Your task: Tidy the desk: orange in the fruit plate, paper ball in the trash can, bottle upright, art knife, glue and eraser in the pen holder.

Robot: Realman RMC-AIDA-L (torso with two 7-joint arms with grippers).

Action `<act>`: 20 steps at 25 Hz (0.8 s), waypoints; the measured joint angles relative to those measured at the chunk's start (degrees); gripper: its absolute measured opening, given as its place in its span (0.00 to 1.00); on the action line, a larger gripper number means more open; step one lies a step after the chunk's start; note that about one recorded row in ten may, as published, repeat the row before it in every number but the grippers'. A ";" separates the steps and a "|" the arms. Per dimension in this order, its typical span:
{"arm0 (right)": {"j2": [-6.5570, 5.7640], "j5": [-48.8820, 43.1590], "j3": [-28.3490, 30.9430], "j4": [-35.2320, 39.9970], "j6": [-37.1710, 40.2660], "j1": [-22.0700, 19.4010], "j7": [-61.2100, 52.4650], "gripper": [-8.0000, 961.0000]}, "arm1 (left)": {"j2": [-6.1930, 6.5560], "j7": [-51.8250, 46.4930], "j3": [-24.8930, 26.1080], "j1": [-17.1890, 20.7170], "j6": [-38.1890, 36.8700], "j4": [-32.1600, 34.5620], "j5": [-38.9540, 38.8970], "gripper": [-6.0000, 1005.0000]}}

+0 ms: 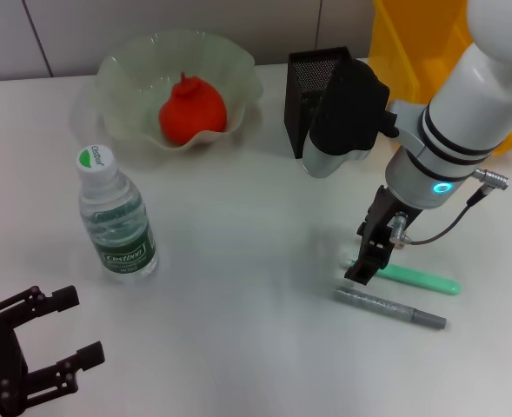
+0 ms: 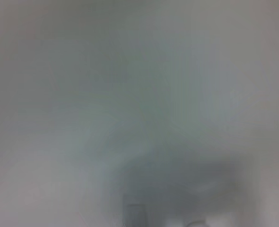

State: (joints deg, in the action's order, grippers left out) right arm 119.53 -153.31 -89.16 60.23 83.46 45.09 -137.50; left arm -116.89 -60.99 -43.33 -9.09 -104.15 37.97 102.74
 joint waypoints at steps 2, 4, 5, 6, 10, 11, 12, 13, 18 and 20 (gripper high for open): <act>0.00 0.00 -0.01 -0.08 0.20 0.00 0.00 0.83 | 0.00 0.00 0.00 0.01 0.00 0.00 0.00 0.77; 0.00 0.00 -0.03 -0.27 0.36 0.00 0.01 0.79 | 0.00 0.00 0.00 0.02 0.01 0.00 0.00 0.77; 0.00 0.00 -0.04 -0.38 0.42 0.00 0.01 0.75 | 0.00 0.00 0.00 0.03 0.03 0.00 0.00 0.77; 0.00 0.00 -0.04 -0.56 0.43 0.00 0.02 0.70 | 0.00 0.00 0.00 0.03 0.05 0.00 0.00 0.77; 0.00 0.00 -0.06 -0.74 0.47 0.00 0.09 0.53 | 0.00 -0.08 0.00 0.02 0.09 0.00 0.00 0.77; 0.00 0.00 -0.08 -0.74 0.50 0.00 0.12 0.49 | 0.00 -0.14 0.00 0.00 0.09 0.00 0.00 0.77; 0.00 -0.01 -0.10 -0.74 0.52 0.00 0.16 0.45 | 0.00 -0.14 0.00 0.00 0.09 0.00 0.00 0.77; 0.00 -0.01 -0.12 -0.74 0.55 0.00 0.18 0.40 | 0.00 -0.14 0.00 0.00 0.09 0.00 0.00 0.77; 0.00 -0.04 -0.54 -0.82 0.63 0.00 0.22 0.32 | 0.19 -0.46 0.00 0.01 0.01 0.00 -0.10 0.77; 0.00 -0.05 -0.78 -0.83 0.64 0.00 0.28 0.31 | 0.19 -0.44 0.00 0.03 0.01 0.00 -0.11 0.77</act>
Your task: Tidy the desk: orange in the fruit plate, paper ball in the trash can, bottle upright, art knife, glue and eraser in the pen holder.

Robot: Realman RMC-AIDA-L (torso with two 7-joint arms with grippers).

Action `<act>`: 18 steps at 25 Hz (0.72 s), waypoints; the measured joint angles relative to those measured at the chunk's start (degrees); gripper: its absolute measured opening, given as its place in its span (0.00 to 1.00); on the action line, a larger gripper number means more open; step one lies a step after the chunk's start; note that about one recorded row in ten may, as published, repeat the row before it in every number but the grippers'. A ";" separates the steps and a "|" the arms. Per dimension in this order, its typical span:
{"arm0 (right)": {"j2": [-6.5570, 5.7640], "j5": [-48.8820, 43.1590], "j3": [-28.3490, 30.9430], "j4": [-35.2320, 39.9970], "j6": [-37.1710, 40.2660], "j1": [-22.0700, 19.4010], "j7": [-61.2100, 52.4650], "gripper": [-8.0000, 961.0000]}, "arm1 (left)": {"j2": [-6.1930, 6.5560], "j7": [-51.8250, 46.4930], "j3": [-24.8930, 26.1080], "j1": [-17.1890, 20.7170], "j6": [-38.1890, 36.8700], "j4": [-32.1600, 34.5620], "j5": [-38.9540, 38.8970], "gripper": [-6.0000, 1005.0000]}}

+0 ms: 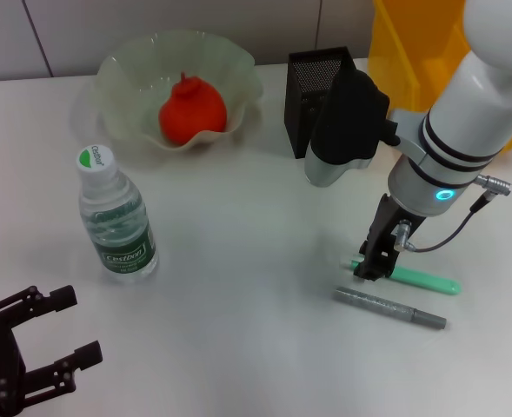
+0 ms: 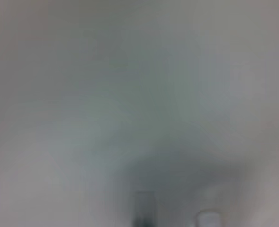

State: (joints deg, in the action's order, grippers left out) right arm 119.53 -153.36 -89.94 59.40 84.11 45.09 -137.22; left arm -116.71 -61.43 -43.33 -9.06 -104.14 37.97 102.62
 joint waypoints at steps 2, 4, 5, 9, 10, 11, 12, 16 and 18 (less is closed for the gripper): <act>0.00 0.00 -0.05 -0.04 0.00 0.03 0.06 0.31 | -0.02 0.06 0.00 -0.02 0.01 0.00 0.08 0.77; 0.00 0.00 -0.06 -0.14 -0.06 0.03 0.06 0.31 | -0.04 0.17 0.00 -0.03 0.01 0.00 0.10 0.77; 0.00 0.00 -0.06 -0.15 -0.14 0.04 0.06 0.30 | -0.04 0.17 0.00 -0.03 0.01 0.00 0.10 0.77; 0.00 0.00 -0.06 -0.66 -0.27 0.06 0.07 0.26 | -0.13 0.29 0.00 -0.14 0.03 0.00 0.12 0.77; 0.00 0.00 -0.06 -0.86 -0.28 0.06 0.09 0.25 | -0.13 0.29 0.00 -0.14 0.03 0.00 0.12 0.77; 0.00 0.00 -0.06 -0.96 -0.33 0.06 0.11 0.24 | -0.13 0.29 0.00 -0.14 0.03 0.00 0.12 0.77; 0.00 0.00 -0.06 -1.07 -0.41 0.07 0.13 0.24 | -0.16 0.31 0.00 -0.15 0.07 0.00 0.12 0.77; 0.00 0.00 -0.06 -1.15 -0.61 0.09 0.16 0.20 | -0.18 0.29 0.00 -0.17 0.08 0.00 0.13 0.77; 0.00 0.00 -0.03 -0.84 -0.50 0.01 0.17 0.18 | -0.18 0.26 0.00 -0.17 0.08 0.00 0.13 0.77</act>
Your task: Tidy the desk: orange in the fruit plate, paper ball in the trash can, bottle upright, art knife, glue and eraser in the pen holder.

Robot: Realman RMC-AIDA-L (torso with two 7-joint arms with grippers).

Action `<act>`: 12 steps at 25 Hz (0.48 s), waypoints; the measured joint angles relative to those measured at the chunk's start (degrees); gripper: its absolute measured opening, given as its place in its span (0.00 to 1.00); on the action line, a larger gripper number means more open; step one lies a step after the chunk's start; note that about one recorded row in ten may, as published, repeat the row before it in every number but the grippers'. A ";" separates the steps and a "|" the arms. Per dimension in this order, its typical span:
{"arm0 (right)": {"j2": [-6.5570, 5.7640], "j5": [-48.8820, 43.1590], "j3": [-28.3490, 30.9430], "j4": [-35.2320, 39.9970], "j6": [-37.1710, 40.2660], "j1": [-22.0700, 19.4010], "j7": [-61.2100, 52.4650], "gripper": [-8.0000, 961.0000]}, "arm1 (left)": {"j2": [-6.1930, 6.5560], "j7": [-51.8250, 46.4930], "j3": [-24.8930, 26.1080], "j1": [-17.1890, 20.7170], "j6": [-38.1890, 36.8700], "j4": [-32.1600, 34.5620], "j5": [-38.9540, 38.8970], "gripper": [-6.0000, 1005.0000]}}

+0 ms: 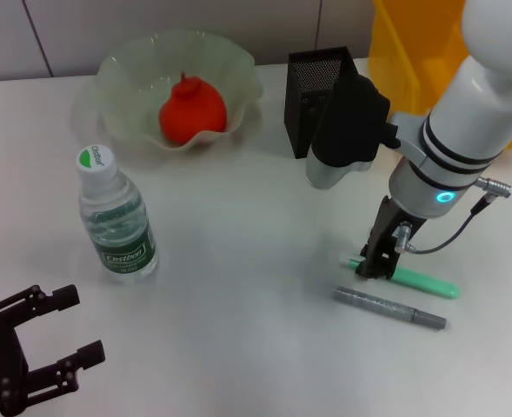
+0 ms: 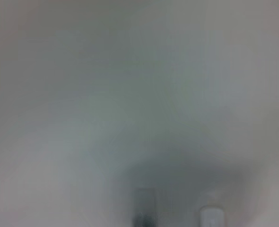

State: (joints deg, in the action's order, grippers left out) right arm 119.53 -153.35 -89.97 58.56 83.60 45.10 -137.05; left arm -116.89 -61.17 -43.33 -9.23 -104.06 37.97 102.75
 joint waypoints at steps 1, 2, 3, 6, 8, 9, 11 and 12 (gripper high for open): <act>-0.01 0.00 0.13 0.45 0.09 -0.09 0.01 0.18 | 0.00 -0.02 0.00 0.00 0.00 0.00 0.00 0.77; -0.01 0.01 0.27 0.99 0.26 -0.22 0.01 0.18 | 0.00 -0.02 0.00 0.00 0.00 0.00 0.00 0.77; -0.06 0.02 0.46 1.80 0.36 -0.33 0.01 0.18 | 0.00 -0.04 0.00 0.00 0.00 0.00 0.00 0.77; -0.25 -0.08 1.15 5.12 0.94 -0.84 -0.15 0.18 | -0.02 -0.03 0.00 0.00 0.00 0.00 -0.03 0.77; -0.33 -0.29 2.99 8.69 2.18 -1.52 -0.20 0.19 | -0.06 0.02 0.00 -0.01 0.00 0.00 -0.10 0.77; -0.34 -0.29 3.95 10.28 2.56 -1.88 -0.17 0.19 | -0.09 0.06 0.00 -0.03 0.00 0.00 -0.11 0.77; -0.37 -0.27 6.58 14.69 3.49 -2.81 0.20 0.19 | -0.14 0.12 0.00 -0.07 0.00 0.00 -0.12 0.77; -0.38 -0.12 9.44 18.76 3.66 -3.81 0.60 0.19 | -0.16 0.16 0.00 -0.09 0.00 0.00 -0.14 0.77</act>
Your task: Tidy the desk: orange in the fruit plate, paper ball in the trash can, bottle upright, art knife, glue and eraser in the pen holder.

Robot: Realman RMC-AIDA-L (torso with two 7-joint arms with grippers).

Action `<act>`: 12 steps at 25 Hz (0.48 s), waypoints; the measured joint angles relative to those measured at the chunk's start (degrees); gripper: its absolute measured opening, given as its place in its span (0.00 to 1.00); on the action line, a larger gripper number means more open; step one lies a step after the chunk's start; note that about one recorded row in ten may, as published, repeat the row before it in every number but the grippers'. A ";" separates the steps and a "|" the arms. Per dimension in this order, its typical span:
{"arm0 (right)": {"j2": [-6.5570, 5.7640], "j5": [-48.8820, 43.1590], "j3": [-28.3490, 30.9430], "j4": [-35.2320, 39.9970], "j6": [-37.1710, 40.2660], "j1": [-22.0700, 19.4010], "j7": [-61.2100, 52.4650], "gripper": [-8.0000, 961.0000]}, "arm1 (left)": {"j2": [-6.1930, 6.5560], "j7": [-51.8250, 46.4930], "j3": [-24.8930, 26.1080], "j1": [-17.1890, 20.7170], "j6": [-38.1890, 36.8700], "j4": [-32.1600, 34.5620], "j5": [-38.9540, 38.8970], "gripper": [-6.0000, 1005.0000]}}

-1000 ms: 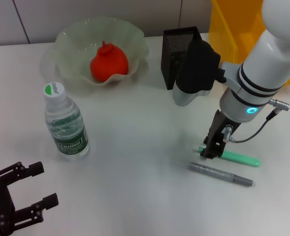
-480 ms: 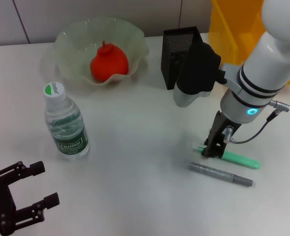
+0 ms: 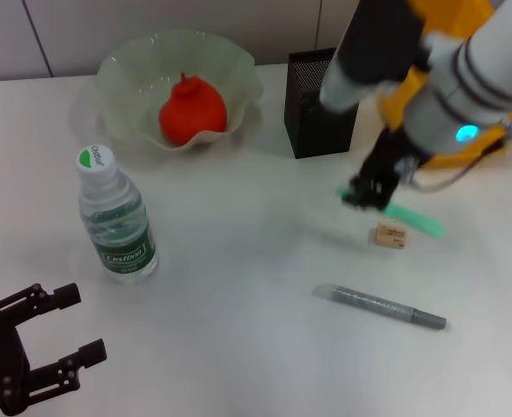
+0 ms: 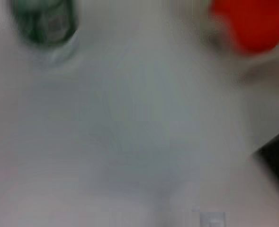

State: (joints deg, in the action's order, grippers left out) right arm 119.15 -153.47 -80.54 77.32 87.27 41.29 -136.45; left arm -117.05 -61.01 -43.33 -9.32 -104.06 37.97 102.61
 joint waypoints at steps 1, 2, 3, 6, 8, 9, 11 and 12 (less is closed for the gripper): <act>0.00 0.00 0.00 0.00 0.00 0.00 0.00 0.19 | 0.00 0.00 0.00 0.00 0.00 0.00 0.00 0.77; 0.03 0.96 3.28 3.44 -0.65 -0.92 0.71 0.19 | 0.00 0.02 0.00 0.00 0.00 0.00 -0.02 0.77; 0.06 1.65 4.50 4.59 -1.29 -1.22 1.07 0.19 | -0.02 0.04 0.00 0.00 0.02 0.00 -0.13 0.77; 0.06 4.19 7.26 6.19 -3.91 -2.20 1.89 0.20 | -0.05 0.05 0.00 0.00 0.14 0.00 -0.18 0.77; 0.03 7.89 9.82 6.68 -8.04 -3.44 3.49 0.20 | -0.10 0.06 0.00 -0.09 0.33 0.00 -0.22 0.77; 0.02 9.69 10.78 6.65 -9.75 -4.04 4.38 0.20 | -0.10 0.06 0.00 -0.09 0.33 0.00 -0.22 0.77; 0.08 13.80 12.17 6.30 -14.46 -5.61 6.99 0.20 | -0.14 0.03 0.00 -0.26 0.43 0.00 -0.22 0.77; 0.13 18.12 12.61 5.51 -20.00 -7.42 9.89 0.20 | -0.19 -0.07 0.00 -0.28 0.48 0.00 -0.21 0.77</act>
State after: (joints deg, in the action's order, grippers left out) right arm 119.27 -135.35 -67.93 82.83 67.26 33.87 -126.56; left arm -117.24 -61.08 -43.33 -9.60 -103.58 37.97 102.40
